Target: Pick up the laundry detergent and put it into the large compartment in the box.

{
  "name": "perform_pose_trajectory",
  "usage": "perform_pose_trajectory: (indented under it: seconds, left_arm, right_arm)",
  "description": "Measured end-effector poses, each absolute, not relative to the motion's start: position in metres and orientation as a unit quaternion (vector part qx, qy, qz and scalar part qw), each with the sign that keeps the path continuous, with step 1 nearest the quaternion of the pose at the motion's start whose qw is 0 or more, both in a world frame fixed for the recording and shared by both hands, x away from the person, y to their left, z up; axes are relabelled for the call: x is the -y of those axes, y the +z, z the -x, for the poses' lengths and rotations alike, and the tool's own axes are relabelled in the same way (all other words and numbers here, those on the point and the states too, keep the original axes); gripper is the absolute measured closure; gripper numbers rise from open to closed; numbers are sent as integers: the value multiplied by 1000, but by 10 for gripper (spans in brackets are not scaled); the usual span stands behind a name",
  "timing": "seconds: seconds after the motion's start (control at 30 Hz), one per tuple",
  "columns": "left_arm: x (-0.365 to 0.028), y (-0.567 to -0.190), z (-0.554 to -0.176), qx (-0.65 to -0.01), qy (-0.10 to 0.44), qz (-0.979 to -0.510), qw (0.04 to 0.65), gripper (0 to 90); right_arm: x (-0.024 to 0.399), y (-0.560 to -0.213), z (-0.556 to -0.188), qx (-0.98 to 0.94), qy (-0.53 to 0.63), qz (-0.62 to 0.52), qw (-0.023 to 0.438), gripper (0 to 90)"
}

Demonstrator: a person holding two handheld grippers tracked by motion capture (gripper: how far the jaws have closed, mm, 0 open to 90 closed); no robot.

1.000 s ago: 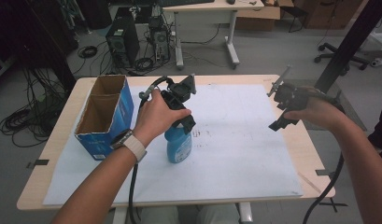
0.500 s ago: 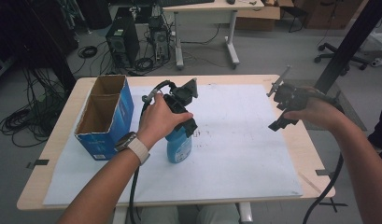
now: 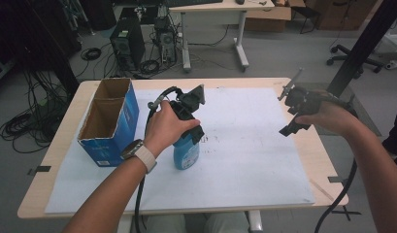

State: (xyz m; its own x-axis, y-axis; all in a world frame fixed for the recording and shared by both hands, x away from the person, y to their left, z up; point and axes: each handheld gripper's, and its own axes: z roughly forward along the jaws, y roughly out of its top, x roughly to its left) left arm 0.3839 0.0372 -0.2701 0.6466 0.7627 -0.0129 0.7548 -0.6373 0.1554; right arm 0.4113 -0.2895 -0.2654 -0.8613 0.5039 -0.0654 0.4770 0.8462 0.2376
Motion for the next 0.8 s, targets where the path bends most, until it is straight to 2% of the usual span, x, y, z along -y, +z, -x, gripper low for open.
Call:
perform_pose_trajectory:
  seconds: [0.8]
  left_arm:
    - [-37,-275,-385,-422,20,-904,73,167]
  right_arm:
    - [290,-265,-412,-958,110,-256,62,92]
